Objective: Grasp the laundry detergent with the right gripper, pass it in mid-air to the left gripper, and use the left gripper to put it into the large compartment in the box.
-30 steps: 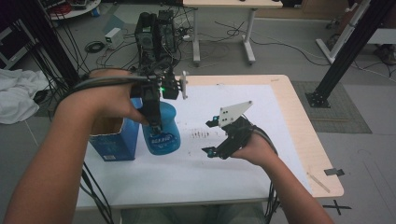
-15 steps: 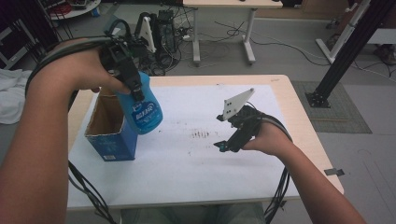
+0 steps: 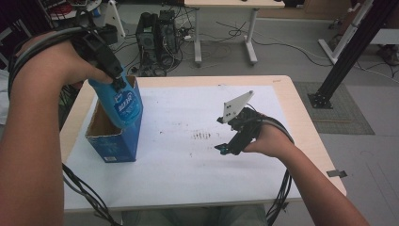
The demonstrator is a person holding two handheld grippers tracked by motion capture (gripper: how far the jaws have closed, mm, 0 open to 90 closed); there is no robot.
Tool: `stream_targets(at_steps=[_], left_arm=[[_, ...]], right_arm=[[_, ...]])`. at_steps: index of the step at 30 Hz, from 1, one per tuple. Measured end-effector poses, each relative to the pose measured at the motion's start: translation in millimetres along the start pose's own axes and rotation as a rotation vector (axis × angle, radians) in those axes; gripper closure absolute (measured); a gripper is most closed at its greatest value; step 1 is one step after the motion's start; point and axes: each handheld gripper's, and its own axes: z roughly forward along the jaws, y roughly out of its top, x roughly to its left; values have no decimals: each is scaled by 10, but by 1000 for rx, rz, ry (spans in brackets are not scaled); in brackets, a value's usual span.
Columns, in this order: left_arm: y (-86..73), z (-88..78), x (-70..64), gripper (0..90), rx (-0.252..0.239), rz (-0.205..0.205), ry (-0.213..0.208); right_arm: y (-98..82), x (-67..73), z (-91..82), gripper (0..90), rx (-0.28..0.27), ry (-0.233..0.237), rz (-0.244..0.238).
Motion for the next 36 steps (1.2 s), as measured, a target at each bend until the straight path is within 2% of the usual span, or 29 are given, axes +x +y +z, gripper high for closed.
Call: stream_targets(at_steps=[3,5,6,10,14,15,17,22,23,24,26,36], left_arm=[[-19,-12,98,383,9,-40,14],[-32,-12,150,383,-1,-77,16],[-34,-10,178,383,-2,-83,15],[-29,-4,243,383,-1,-73,27],[-16,11,308,383,5,-61,28],[-14,17,322,383,1,-69,31],[-6,22,353,383,5,-52,33],[1,54,452,383,10,-59,26],[3,72,453,383,0,-74,28],[12,74,482,383,15,-58,30],[22,111,500,383,16,-58,39],[66,308,588,382,60,33,44]], right_arm=[[-4,8,4,128,3,1,-4],[-13,17,-1,129,5,-2,2],[-19,12,3,129,5,-1,-4],[-44,21,-6,128,11,-6,16],[-59,13,-12,129,8,-8,10],[-62,13,-15,129,10,-8,11],[-71,15,-18,128,11,-12,15],[-86,18,-2,129,17,-17,26],[-86,22,0,129,20,-19,33],[-84,12,5,129,22,-20,20],[-81,21,15,129,20,-24,36],[-71,14,67,128,29,-21,39]])
